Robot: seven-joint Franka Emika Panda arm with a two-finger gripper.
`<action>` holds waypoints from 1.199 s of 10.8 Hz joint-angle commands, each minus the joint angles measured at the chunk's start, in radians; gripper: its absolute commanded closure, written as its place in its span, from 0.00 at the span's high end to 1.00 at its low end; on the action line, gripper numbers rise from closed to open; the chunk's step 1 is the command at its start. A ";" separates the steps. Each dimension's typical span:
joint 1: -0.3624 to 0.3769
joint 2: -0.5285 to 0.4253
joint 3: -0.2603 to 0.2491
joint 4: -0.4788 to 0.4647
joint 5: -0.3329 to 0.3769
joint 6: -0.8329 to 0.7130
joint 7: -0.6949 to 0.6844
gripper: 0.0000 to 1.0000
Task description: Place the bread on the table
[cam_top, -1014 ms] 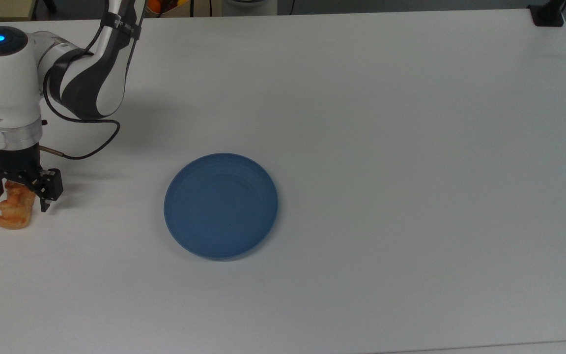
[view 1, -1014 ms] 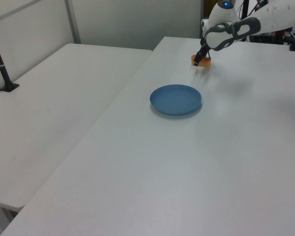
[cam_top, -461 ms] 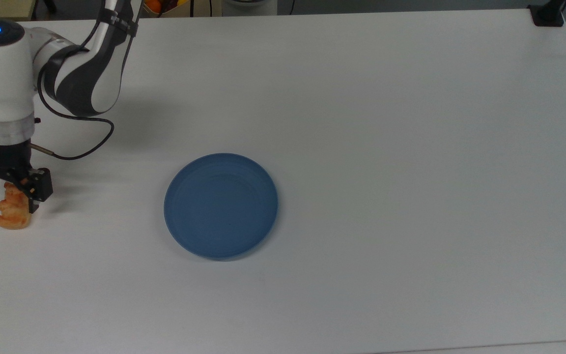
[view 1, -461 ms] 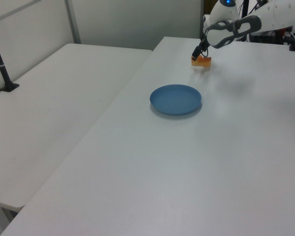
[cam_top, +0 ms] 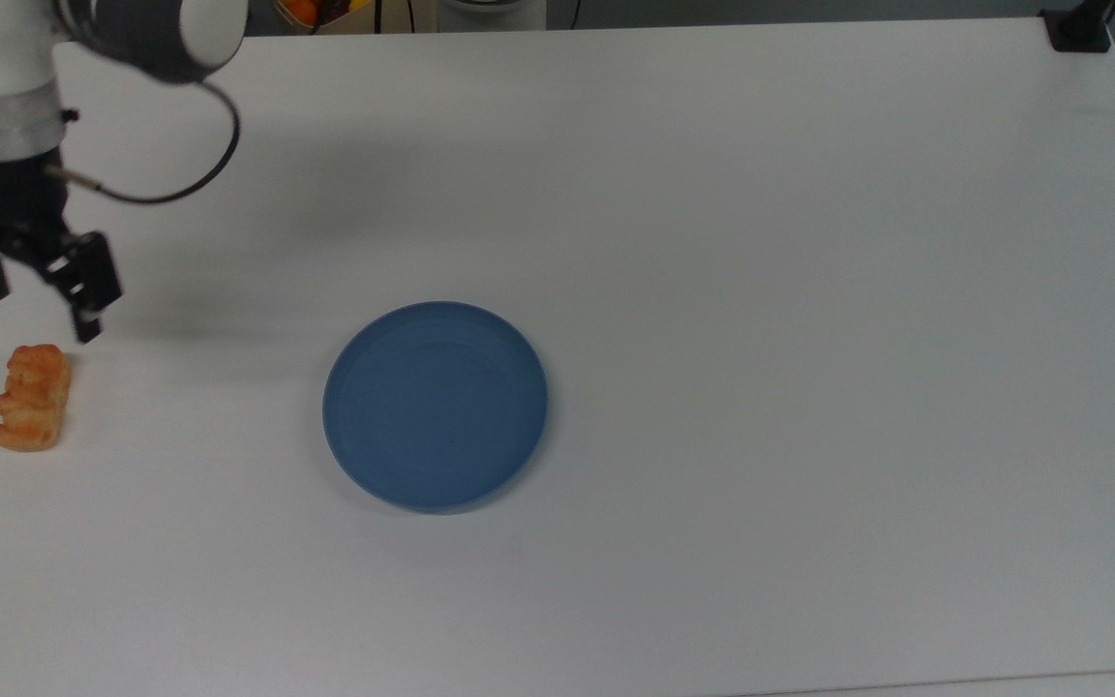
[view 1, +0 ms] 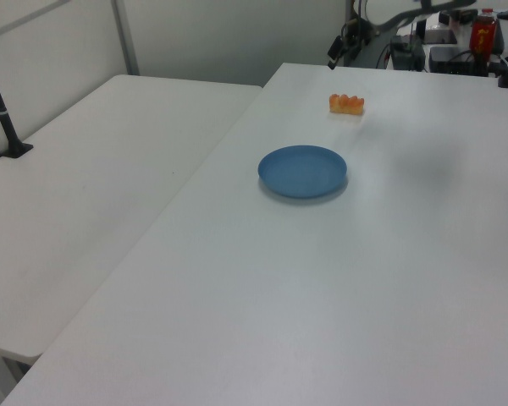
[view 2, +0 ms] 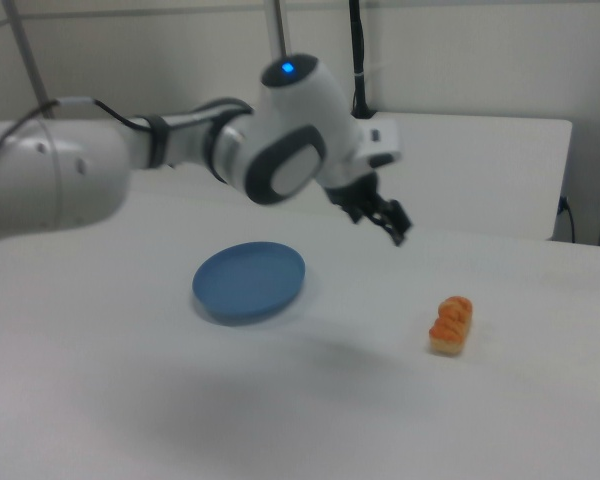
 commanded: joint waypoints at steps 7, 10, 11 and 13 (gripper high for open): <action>0.251 -0.569 0.076 -0.316 -0.084 -0.669 0.089 1.00; 0.230 -0.567 0.091 -0.319 -0.082 -0.677 0.090 1.00; 0.228 -0.561 0.091 -0.313 -0.082 -0.677 0.092 1.00; 0.231 -0.547 0.091 -0.308 -0.084 -0.677 0.093 1.00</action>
